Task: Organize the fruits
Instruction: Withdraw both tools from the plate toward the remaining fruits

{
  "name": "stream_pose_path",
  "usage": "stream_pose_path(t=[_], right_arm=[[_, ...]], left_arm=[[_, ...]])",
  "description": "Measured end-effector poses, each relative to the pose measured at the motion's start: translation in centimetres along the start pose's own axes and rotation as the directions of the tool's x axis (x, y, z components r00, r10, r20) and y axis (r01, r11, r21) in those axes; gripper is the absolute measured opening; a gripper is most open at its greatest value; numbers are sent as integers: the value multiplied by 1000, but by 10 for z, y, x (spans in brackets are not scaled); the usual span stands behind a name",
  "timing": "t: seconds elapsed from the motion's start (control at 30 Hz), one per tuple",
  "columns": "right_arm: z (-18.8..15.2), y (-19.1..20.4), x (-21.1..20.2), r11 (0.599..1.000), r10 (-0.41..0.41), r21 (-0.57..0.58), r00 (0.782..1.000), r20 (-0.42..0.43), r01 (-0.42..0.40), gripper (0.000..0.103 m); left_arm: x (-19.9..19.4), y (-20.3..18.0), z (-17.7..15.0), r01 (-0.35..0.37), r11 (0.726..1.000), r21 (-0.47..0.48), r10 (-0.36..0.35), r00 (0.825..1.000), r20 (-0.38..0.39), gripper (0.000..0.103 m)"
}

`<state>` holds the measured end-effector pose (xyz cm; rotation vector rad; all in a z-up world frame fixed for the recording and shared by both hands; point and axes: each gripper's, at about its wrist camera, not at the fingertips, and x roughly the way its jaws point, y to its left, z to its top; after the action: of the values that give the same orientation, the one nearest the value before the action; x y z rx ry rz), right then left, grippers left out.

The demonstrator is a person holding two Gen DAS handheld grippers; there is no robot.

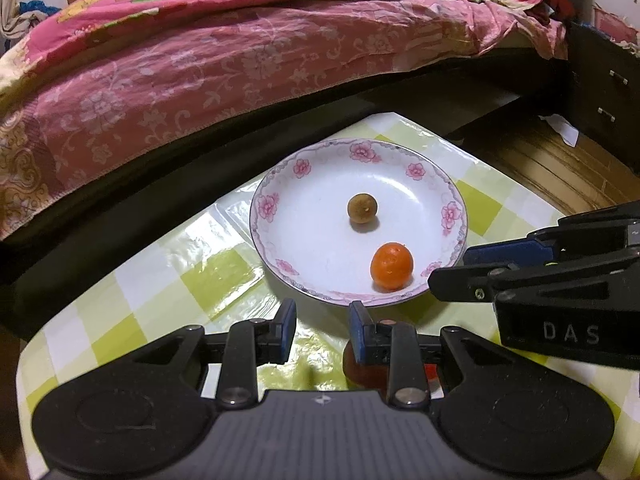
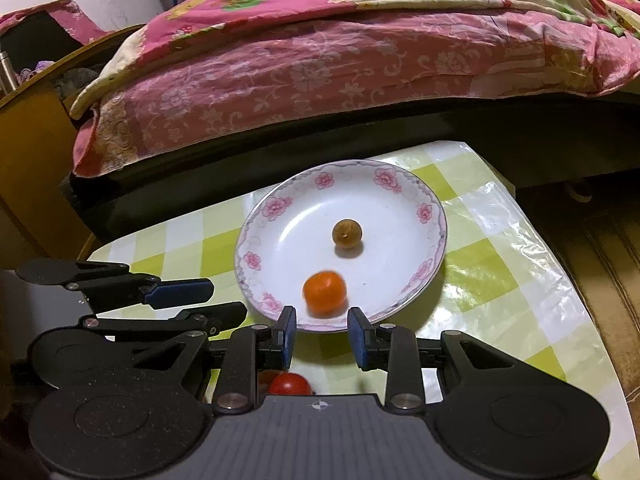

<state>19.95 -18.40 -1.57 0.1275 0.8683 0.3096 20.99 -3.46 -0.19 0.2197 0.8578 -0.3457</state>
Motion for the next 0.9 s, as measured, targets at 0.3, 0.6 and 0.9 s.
stream_pose_path(t=[0.3, 0.6, 0.9], right_arm=[[-9, 9, -15, 999, 24, -24, 1000, -8, -24, 28], [-22, 13, -28, 998, 39, -38, 999, -32, -41, 28], [-46, 15, -37, 996, 66, -57, 993, -97, -72, 35]], left_arm=[[-15, -8, -8, -7, 1000, 30, 8, 1000, -5, 39], [-27, -15, -21, -9, 998, 60, 11, 1000, -29, 45], [-45, -8, -54, 30, 995, 96, -24, 998, -66, 46]])
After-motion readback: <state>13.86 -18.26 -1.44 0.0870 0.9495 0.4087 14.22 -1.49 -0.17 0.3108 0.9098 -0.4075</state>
